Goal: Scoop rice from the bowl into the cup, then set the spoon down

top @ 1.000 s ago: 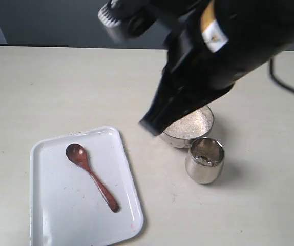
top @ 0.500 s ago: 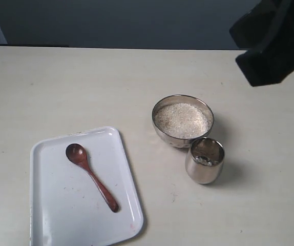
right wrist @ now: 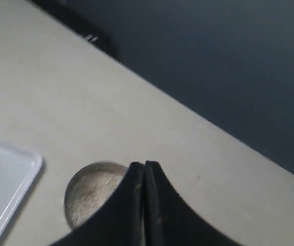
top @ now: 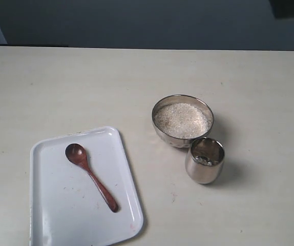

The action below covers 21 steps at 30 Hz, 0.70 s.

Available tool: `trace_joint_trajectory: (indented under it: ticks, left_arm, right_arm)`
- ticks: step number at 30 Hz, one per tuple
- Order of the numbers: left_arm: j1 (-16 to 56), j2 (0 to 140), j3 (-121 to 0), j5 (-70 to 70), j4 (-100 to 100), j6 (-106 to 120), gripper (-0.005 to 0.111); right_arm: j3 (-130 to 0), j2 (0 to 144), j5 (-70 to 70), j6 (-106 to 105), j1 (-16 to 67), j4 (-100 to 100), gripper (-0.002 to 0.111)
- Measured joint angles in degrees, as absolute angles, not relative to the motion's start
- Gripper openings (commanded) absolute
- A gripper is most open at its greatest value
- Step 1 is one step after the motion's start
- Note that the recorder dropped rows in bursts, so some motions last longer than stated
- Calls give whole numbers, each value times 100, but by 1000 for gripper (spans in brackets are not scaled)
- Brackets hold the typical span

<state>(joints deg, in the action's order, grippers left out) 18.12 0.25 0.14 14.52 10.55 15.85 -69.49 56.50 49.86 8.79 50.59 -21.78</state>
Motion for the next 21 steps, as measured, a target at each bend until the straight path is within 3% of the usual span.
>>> trace_joint_trajectory:
  ticks: [11,21]
  left_arm:
    - [1812,25,14,1452,1055,1585,0]
    - [1812,25,14,1452,1055,1585,0]
  right_arm:
    - [-4050,3374,2050,747,1487,-660,0]
    - [-2253,965,1749,37,-300,112,0]
